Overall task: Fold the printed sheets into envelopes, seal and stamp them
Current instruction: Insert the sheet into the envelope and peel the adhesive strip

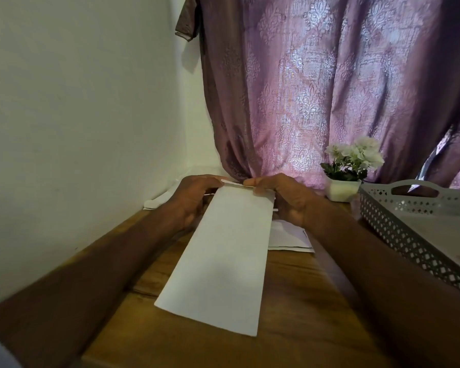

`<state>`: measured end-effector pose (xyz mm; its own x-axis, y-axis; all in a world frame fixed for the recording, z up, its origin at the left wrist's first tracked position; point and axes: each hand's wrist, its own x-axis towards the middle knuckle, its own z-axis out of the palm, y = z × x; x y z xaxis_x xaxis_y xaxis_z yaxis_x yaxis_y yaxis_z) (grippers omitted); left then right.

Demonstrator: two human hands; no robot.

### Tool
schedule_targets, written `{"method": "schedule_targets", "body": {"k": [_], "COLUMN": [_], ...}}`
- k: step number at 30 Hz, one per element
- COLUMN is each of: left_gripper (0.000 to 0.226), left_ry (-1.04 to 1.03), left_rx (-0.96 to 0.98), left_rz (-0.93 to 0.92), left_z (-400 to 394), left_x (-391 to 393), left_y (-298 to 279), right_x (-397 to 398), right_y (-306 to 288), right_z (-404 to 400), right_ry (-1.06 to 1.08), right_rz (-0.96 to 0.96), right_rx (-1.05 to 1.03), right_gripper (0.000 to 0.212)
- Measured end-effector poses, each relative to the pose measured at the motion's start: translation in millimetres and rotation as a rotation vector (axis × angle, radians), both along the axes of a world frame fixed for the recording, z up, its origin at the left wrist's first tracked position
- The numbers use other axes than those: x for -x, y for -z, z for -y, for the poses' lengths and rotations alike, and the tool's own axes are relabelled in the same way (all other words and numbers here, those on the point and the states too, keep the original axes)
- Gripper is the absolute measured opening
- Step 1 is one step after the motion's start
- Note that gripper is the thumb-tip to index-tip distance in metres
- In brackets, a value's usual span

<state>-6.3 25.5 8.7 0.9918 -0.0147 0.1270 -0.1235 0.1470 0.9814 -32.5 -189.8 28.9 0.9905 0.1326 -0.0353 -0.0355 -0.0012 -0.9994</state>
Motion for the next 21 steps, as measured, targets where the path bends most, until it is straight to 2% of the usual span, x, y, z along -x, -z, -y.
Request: {"method": "schedule_targets", "body": {"k": [3, 6, 8, 18, 21], "left_gripper": [0.023, 0.032, 0.040, 0.030, 0.045], "left_ry": [-0.003, 0.024, 0.041, -0.044, 0.000], "left_rx": [0.024, 0.032, -0.002, -0.158, -0.118], "left_rz": [-0.029, -0.088, -0.098, -0.015, -0.043], "left_z": [0.3, 0.8, 1.0, -0.7, 2.4], "left_x": [2.8, 4.2, 3.7, 4.5, 8.7], "left_y": [-0.8, -3.1, -3.1, -3.2, -6.0], "right_x": [0.5, -1.7, -0.9, 0.7, 1.0], "right_y": [-0.1, 2.8, 2.9, 0.4, -0.8], "right_z": [-1.2, -3.7, -5.9, -5.1, -6.8], "right_ry": [0.040, 0.122, 0.144, 0.190, 0.170], "right_rz": [0.014, 0.086, 0.121, 0.117, 0.121], "right_rx": [0.009, -0.006, -0.016, -0.051, -0.072], "right_gripper": [0.041, 0.026, 0.026, 0.026, 0.024]}}
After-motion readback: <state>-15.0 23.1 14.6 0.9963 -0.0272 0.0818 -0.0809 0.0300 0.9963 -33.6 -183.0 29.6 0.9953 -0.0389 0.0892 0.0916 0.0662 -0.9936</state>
